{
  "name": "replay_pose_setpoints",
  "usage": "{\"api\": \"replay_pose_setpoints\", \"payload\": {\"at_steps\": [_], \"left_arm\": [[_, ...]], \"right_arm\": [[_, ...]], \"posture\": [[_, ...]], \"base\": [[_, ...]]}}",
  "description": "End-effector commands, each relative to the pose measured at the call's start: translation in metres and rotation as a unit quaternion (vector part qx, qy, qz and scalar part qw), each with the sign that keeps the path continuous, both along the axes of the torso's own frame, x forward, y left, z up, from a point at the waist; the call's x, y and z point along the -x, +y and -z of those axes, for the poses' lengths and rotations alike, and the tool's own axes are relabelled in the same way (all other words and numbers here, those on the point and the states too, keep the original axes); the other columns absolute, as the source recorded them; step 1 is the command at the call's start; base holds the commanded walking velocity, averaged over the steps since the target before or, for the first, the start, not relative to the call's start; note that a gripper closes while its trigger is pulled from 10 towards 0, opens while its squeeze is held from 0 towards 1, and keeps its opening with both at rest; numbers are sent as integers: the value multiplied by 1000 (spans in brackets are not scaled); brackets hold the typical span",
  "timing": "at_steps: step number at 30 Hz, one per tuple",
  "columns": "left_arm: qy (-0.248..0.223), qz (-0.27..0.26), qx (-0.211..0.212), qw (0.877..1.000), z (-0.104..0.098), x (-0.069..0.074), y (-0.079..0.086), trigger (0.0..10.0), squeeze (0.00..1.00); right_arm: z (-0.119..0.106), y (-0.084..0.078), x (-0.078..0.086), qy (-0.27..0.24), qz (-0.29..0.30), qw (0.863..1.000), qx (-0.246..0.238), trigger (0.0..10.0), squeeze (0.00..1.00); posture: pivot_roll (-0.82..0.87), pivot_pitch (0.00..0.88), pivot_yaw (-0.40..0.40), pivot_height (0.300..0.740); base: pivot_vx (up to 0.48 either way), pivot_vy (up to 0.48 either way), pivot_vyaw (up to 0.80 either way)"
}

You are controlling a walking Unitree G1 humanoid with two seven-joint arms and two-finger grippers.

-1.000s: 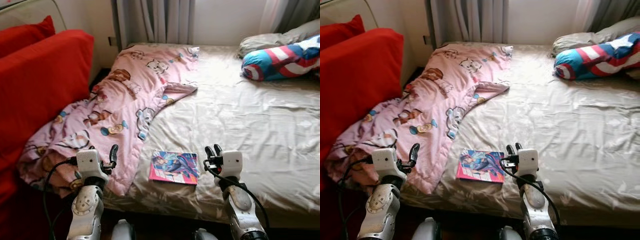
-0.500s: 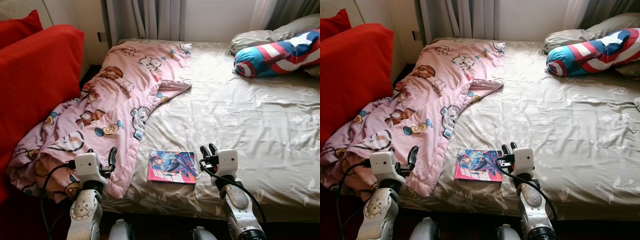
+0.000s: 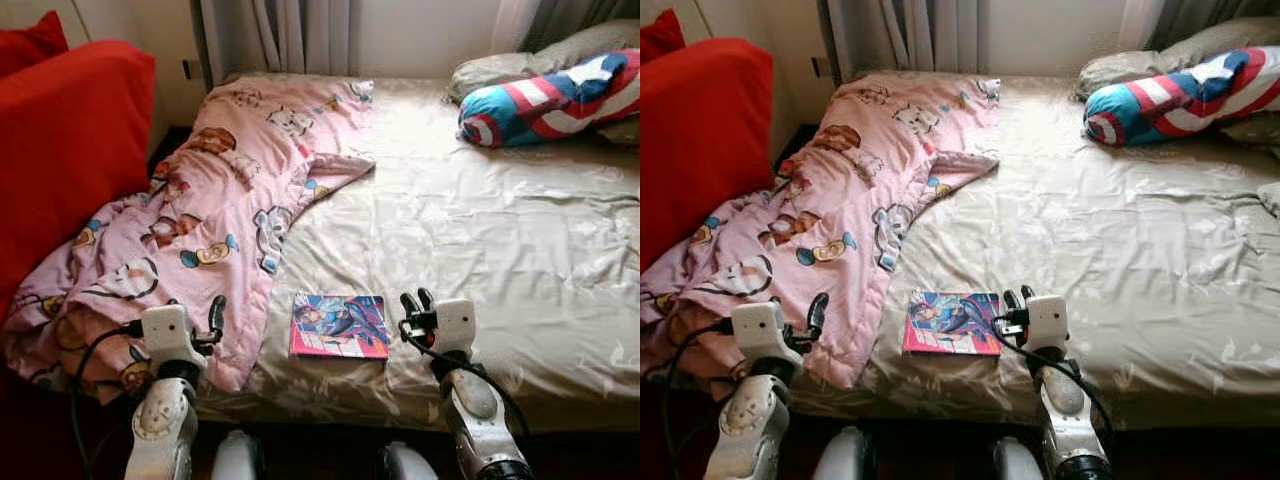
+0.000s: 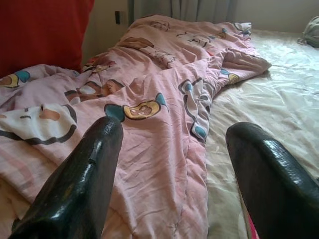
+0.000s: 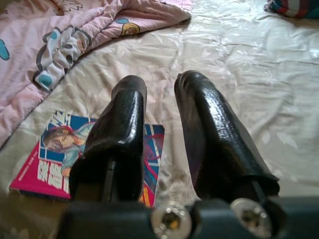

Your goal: Clean up the room

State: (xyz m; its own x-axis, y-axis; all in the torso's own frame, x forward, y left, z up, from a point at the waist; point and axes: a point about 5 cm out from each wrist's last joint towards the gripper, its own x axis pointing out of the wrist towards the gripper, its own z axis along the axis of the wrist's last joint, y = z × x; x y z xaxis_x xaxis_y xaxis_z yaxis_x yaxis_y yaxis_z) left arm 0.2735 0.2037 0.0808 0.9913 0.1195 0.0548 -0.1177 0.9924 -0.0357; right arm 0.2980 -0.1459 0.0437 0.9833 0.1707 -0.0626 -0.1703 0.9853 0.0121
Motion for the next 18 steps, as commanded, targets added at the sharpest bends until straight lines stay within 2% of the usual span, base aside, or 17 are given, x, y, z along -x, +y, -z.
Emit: {"api": "replay_pose_setpoints", "payload": {"at_steps": [1, 17, 18], "left_arm": [[3, 0, 0, 1000, -2, 0, 0, 10000, 0], [29, 21, 13, 999, 8, 5, -10, 10000, 0], [30, 21, 12, 999, 8, 5, -10, 10000, 0]], "right_arm": [[-2, -1, 0, -6, 2, 1000, -1, 10000, 0], [1, 3, 4, -3, -21, 1000, 9, 10000, 0], [1, 4, 5, -3, -26, 1000, 11, 10000, 0]], "posture": [[-33, 110, -30, 601], [-30, 118, -36, 601], [-32, 118, -35, 601]], "base": [[0, 0, 0], [0, 0, 0], [0, 0, 800]]}}
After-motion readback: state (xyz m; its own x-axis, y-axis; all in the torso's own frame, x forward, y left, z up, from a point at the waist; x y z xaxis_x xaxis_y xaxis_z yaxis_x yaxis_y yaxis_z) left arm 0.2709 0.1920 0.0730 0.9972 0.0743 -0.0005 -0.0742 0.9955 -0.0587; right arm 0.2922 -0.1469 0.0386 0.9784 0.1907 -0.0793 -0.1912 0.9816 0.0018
